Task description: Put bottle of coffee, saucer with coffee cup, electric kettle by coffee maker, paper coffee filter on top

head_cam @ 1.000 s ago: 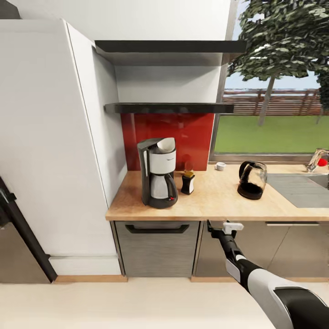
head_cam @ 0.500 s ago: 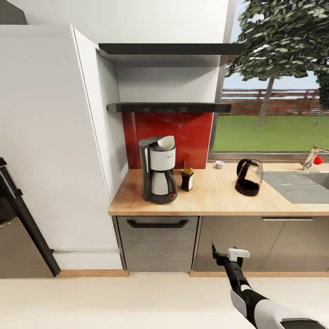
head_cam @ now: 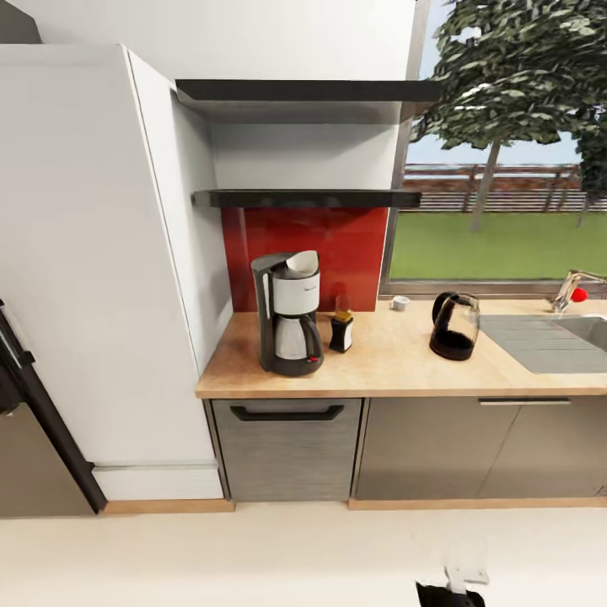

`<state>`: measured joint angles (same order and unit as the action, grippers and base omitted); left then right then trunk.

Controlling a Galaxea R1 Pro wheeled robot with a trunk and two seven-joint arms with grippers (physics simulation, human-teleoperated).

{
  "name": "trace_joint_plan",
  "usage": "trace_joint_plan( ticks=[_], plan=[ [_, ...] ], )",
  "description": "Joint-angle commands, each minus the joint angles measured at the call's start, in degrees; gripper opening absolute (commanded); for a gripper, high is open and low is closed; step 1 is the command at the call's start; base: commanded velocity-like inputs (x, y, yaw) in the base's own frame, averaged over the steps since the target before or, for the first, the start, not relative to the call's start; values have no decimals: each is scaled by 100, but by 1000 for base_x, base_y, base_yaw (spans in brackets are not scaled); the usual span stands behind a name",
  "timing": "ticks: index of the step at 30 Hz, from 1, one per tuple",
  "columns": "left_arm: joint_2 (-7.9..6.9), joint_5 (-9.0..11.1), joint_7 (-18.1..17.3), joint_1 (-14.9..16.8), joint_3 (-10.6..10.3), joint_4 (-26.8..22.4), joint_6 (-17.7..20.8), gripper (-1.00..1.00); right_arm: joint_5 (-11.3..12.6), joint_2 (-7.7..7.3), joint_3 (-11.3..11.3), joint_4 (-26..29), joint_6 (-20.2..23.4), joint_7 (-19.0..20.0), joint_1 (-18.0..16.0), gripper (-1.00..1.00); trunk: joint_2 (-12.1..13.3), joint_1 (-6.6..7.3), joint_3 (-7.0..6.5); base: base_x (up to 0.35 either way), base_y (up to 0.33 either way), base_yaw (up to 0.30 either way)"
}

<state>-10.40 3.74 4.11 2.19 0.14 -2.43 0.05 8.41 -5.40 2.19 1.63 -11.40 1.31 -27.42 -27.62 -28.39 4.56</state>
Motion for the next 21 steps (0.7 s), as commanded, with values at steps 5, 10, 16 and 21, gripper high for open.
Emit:
trace_joint_plan(
  ticks=[5,10,16,21],
  plan=[
    [13,54,11,1,4,5,-4,100,53,14,20,-13,1142,28,20,100,-11,-3,11,0,0,-255],
    [40,109,11,-6,18,30,-5,100,53,-58,19,-14,1385,27,28,100,-11,-3,11,0,0,-283],
    [46,135,19,-8,33,57,16,100,47,-62,26,-14,1435,4,67,100,-11,-3,13,0,0,-285],
    [46,136,20,-8,38,58,21,100,46,-61,22,-14,1432,-15,103,100,-11,-3,13,0,0,-262]
  ],
)
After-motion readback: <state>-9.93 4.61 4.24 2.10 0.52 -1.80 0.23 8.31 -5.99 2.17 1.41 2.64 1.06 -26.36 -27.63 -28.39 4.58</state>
